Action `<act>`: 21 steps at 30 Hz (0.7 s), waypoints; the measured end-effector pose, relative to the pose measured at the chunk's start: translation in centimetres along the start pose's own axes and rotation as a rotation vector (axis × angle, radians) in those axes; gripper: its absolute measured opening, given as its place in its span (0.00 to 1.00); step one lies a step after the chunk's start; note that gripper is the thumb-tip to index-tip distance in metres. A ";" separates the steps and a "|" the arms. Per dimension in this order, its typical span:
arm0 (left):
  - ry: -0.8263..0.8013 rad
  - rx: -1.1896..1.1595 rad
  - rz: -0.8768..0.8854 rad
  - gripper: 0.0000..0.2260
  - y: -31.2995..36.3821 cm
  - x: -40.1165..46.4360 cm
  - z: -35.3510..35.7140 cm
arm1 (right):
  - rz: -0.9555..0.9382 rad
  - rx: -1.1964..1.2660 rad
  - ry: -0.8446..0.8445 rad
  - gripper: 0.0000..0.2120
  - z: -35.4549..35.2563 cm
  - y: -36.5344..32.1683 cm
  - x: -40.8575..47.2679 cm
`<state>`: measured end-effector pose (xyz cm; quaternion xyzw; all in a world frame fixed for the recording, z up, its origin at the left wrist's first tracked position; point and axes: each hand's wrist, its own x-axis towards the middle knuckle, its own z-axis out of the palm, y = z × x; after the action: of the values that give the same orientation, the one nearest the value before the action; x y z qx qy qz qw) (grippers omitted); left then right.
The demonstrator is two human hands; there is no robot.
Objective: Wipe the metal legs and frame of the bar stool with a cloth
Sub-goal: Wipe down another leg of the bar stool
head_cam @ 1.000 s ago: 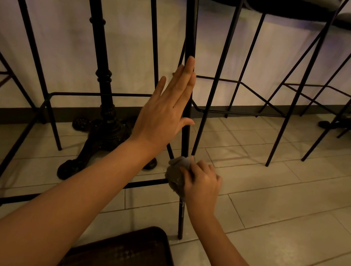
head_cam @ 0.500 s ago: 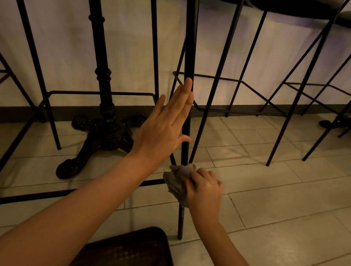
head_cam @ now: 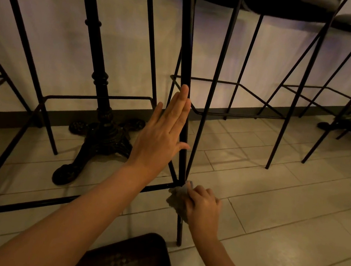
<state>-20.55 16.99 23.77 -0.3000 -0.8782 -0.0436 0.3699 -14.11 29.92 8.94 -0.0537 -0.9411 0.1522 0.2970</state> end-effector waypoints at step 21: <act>0.022 -0.036 0.001 0.44 0.2 -0.3 0.3 | 0.155 0.175 0.004 0.08 1.2 -0.8 -0.7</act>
<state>-20.47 17.12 23.33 -0.3067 -0.8729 -0.0627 0.3742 -14.26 28.75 7.91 -0.1004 -0.9166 0.2562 0.2899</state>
